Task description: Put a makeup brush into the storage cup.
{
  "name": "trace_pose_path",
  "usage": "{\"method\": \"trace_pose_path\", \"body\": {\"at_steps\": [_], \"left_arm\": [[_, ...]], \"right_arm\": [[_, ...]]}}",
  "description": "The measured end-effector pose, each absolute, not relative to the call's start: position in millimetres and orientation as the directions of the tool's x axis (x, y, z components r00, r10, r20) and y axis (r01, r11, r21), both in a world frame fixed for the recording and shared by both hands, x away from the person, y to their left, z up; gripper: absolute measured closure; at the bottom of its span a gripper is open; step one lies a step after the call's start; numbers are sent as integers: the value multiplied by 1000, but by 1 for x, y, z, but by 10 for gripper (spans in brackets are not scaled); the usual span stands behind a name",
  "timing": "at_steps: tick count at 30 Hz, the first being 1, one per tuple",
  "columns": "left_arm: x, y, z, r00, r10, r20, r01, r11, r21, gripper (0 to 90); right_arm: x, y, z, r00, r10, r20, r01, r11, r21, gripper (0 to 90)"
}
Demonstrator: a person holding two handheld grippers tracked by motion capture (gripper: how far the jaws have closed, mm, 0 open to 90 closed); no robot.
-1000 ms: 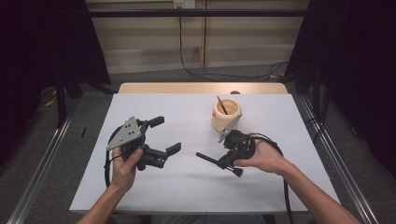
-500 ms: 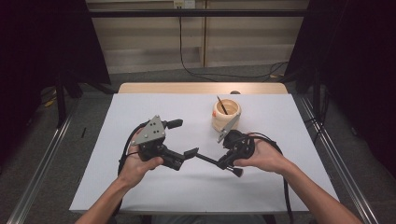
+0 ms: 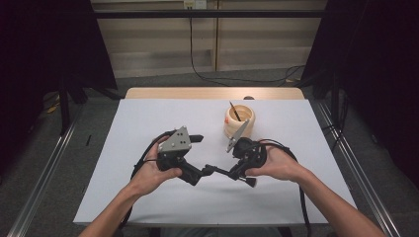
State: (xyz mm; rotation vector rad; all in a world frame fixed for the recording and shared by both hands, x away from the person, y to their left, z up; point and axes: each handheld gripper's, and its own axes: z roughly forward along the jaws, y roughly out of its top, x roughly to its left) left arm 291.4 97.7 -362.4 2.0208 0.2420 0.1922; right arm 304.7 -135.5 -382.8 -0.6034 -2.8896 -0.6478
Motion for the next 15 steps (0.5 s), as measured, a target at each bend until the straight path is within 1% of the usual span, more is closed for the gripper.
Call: {"method": "trace_pose_path", "body": {"at_steps": [3,7,8,11,13,15], "left_arm": [[292,95,-365,974,223,35,79,-482,873,31],[295,91,-369,984,178,1,98,-548,831,35],[295,90,-372,985,170,-9,105,-562,820,36],[299,86,-378,991,133,-19,98,-613,784,52],[300,82,-382,991,129,-25,102,-638,763,40],[301,79,-385,992,121,-40,110,-649,753,54]], "right_arm": [[304,-135,-383,-917,346,199,397,836,378,789],[303,-132,-385,-922,330,203,384,847,367,789],[303,-131,-385,-930,308,199,362,857,366,789],[302,-130,-386,-936,291,200,347,863,367,789],[302,-130,-387,-935,290,203,347,864,365,789],[302,-129,-387,-933,293,207,351,865,359,789]]}}
